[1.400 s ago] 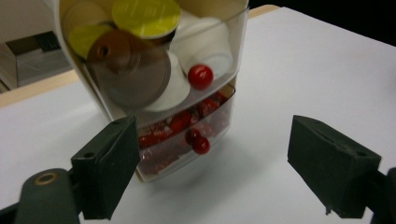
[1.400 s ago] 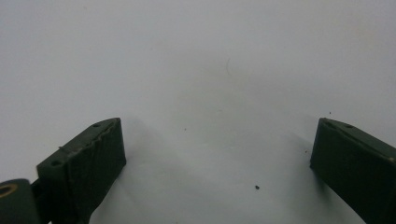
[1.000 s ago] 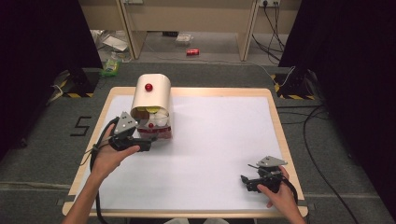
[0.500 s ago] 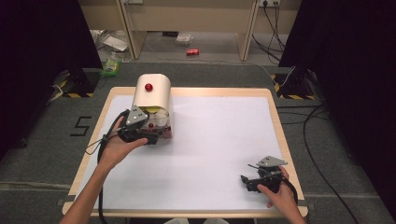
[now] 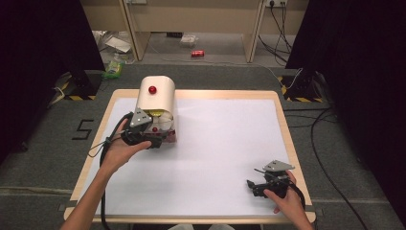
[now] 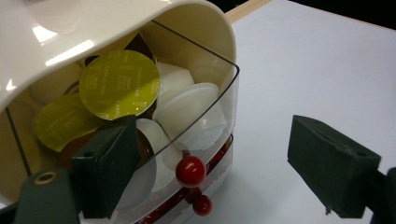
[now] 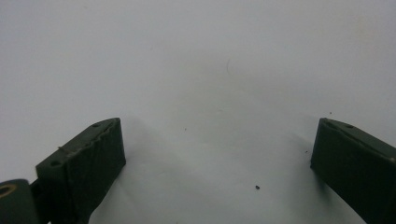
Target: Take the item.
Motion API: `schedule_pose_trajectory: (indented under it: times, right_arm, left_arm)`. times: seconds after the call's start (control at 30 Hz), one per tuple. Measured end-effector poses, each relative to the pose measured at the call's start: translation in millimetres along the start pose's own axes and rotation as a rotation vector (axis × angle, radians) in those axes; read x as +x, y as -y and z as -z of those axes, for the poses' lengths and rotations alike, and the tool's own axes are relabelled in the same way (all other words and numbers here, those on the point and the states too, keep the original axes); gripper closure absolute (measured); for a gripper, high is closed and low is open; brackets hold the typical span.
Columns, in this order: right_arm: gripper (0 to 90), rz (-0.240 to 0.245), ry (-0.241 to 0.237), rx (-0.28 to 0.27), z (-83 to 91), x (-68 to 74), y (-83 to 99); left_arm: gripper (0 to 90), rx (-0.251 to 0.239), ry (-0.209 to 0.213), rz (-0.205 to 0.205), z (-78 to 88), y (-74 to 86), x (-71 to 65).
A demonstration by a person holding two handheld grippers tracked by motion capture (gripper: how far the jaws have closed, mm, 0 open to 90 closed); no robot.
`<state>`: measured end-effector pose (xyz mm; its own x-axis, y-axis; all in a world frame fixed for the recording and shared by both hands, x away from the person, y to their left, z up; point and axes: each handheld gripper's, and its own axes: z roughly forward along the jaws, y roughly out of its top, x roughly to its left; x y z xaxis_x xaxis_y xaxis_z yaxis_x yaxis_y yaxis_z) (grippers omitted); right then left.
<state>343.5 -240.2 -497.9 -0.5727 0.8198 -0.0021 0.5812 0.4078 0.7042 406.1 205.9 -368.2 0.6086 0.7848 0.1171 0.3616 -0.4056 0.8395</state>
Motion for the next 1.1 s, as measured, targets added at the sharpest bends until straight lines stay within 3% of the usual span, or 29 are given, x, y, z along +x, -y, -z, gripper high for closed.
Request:
schedule_pose_trajectory:
  times: [0.13,0.33,0.73,0.8,0.83,0.87,1.1]
  right_arm:
    - [3.5,0.000,0.000,0.000,0.0,0.0,0.0]
    - [3.4,0.000,0.000,0.000,0.0,0.0,0.0]
    - [3.4,0.000,0.000,0.000,0.0,0.0,0.0]
    - [3.4,0.000,0.000,0.000,0.0,0.0,0.0]
    - [3.4,0.001,0.000,0.000,0.0,0.0,0.0]
    - [3.4,0.001,0.000,0.000,0.0,0.0,0.0]
    - [3.4,0.001,0.000,0.000,0.0,0.0,0.0]
  left_arm:
    - [16.6,0.005,0.014,-0.002,6.0,3.0,-4.5]
    - [16.7,-0.026,0.027,-0.002,16.5,14.6,-15.0]
    - [16.9,-0.046,0.018,0.001,23.6,23.7,-25.8]
    - [16.9,-0.041,0.015,-0.004,24.8,24.7,-27.9]
    - [16.9,-0.046,0.005,-0.025,25.2,25.1,-28.5]
    - [16.9,-0.041,0.006,-0.012,25.6,26.2,-30.9]
    - [17.0,-0.051,0.002,-0.024,27.9,29.3,-33.8]
